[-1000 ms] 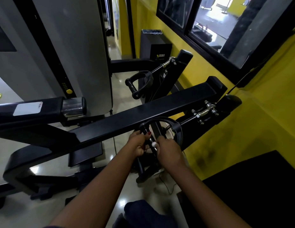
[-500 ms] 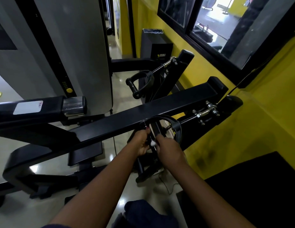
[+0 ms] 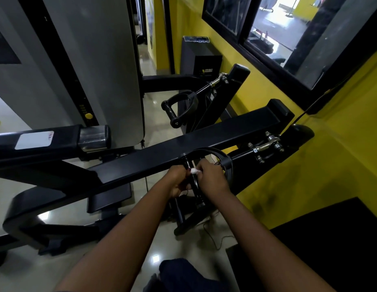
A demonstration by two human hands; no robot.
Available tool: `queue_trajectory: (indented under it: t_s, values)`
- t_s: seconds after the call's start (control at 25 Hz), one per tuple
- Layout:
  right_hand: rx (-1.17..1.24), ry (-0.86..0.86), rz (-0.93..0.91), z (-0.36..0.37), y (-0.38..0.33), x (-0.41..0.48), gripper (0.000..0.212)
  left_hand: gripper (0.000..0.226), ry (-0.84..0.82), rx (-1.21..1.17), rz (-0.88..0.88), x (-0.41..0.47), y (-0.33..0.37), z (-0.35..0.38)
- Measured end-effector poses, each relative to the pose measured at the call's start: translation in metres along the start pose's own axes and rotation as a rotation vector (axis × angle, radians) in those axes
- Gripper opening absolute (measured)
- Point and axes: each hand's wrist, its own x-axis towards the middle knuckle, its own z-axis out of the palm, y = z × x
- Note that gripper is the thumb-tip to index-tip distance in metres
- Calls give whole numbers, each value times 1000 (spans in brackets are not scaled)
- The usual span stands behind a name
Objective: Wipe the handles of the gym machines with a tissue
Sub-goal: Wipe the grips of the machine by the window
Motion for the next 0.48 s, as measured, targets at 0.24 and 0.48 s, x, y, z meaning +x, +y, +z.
queue_trajectory:
  t_s: [0.24, 0.48]
  values:
    - [250, 116, 46, 10, 2, -5, 14, 36, -46, -45, -63, 5, -2, -1]
    - [-97, -52, -201, -1, 24, -47, 15, 45, -37, -184, -70, 9, -13, -1]
